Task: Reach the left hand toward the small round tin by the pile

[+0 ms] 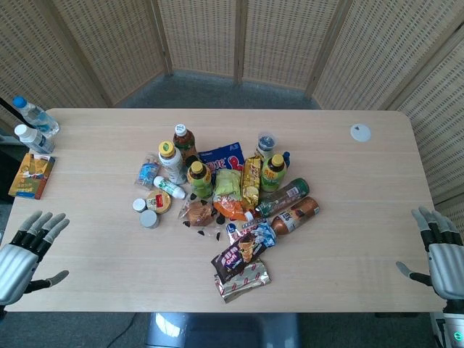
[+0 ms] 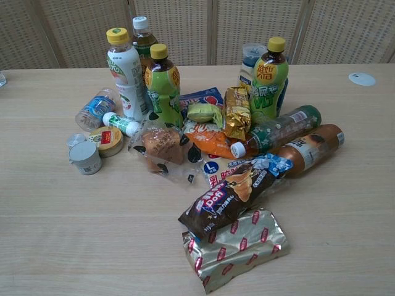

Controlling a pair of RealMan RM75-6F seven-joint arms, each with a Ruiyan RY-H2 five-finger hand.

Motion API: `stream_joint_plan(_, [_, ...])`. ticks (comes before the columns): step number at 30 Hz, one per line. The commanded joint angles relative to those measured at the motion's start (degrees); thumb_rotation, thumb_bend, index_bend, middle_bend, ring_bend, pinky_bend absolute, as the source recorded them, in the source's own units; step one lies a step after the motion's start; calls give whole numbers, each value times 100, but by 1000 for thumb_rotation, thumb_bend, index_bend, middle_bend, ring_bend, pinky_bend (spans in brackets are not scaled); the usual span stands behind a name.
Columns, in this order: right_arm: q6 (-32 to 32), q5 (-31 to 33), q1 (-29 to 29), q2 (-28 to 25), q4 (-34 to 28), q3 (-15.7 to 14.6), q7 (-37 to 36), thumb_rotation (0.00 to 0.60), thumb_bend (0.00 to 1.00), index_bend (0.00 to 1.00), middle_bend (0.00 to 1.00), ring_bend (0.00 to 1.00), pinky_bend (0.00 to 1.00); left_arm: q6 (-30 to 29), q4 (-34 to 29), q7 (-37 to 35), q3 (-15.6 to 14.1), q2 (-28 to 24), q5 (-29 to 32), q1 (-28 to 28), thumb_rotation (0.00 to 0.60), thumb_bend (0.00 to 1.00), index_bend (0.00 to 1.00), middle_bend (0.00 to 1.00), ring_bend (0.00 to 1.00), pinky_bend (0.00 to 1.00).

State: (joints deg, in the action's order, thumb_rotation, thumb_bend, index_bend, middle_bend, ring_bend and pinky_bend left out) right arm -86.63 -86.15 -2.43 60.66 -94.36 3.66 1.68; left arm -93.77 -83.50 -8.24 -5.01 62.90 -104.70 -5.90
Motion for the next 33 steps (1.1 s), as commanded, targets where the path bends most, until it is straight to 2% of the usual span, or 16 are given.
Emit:
stream_joint_plan(1, [-2,-4,2,-6,-2,0,-10,584,0,0,0,0,0,20,14,16,-7,7,16,-1,600,0,0,0,0,0])
stream_joint_plan(9, [-6,27,10,-23,-22,14,-24,584,0,0,0,0,0,295,16,46,44,-35,106,-168,600,0,0,0,0,0])
stream_joint_plan(12, [21,49,5,-21,-21,14,-41,585,0,0,0,0,0,718,-71,191,145,-90,148,-468,600,0,0,0,0,0])
stream_joint_plan(18, [9,49,6,-35,-35,26,-61,583,0,0,0,0,0,2023,-476,747,344,-195,507,-1178,600,0,0,0,0,0])
stream_joint_plan(22, [0,47,4,-43,-33,36,-67,582,0,0,0,0,0,2868,-556,1111,529,43,1083,-1549,600,0,0,0,0,0])
stream_joint_plan(25, [-17,34,5,-40,-24,39,-36,582,0,0,0,0,0,3271,-482,1309,639,298,1396,-1765,600,0,0,0,0,0])
stream_joint_plan(33, [-80,62,16,-65,-16,89,-52,585,0,0,0,0,0,3775,-136,2460,781,1061,2015,-2069,600,0,0,0,0,0])
